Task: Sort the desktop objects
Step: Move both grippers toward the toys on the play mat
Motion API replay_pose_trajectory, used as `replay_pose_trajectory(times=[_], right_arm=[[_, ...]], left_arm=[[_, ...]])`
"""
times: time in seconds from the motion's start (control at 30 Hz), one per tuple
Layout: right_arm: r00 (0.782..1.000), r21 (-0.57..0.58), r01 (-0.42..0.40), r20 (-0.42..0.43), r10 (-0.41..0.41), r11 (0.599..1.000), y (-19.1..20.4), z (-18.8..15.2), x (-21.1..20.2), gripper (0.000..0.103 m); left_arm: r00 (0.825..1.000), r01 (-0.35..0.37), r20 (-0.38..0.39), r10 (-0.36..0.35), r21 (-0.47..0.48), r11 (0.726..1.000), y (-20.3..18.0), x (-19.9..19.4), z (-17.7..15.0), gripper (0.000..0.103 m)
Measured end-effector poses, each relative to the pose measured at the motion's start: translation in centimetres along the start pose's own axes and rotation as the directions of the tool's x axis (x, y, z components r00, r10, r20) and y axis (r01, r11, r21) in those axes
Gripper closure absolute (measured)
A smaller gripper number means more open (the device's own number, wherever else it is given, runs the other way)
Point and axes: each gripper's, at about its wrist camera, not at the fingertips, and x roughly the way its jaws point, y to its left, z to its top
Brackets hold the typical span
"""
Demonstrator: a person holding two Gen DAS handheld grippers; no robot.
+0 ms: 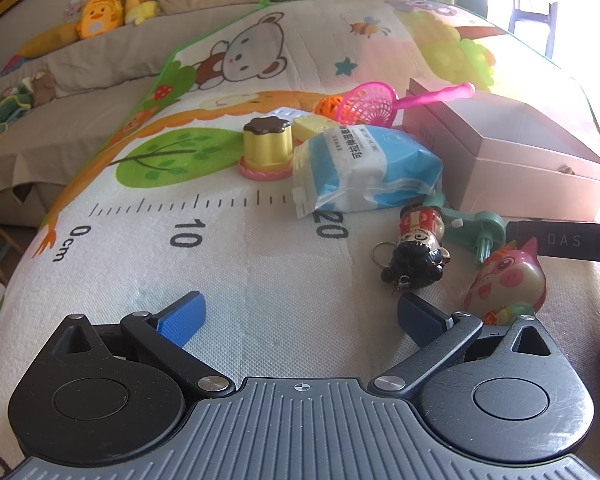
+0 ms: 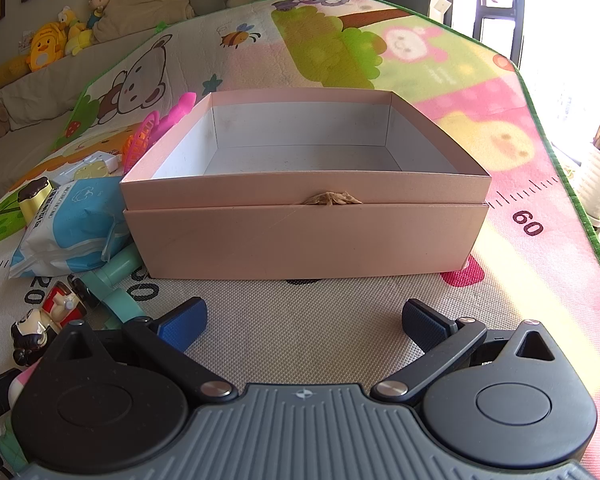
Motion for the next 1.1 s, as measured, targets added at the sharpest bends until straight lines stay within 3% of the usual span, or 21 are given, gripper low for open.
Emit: replay_pose_trajectory(times=[0.53,0.8,0.9,1.0,1.1], right_arm=[[0.99,-0.074,-0.107,-0.101,0.099,0.992,-1.7,-0.8,-1.9,0.0],[0.98,-0.027,-0.193,-0.049,0.192,0.981,-3.4,-1.5,-4.4,0.0],[0.981,-0.056,-0.188,0.041,0.19,0.981,-4.2,-1.7,-6.8,0.0],[0.97,-0.118,-0.21,0.1,0.222,0.971,-4.5,-1.9,-9.1,0.0],[0.951,-0.185,-0.276,0.091,0.296,0.943,-4.0,-2.2,-10.6,0.0]], left_arm=[[0.999,0.007,-0.035,-0.006,0.021,1.0,-0.1,0.2,0.5,0.0],[0.998,0.062,-0.023,-0.061,0.02,0.998,1.2,-1.5,0.6,0.0],[0.991,0.133,0.014,-0.135,0.058,0.989,1.1,-3.0,0.8,0.0],[0.971,0.232,0.018,-0.237,0.151,0.961,-0.4,-3.8,1.1,0.0],[0.981,0.181,0.035,-0.192,0.208,0.961,-2.0,-3.3,1.3,0.0]])
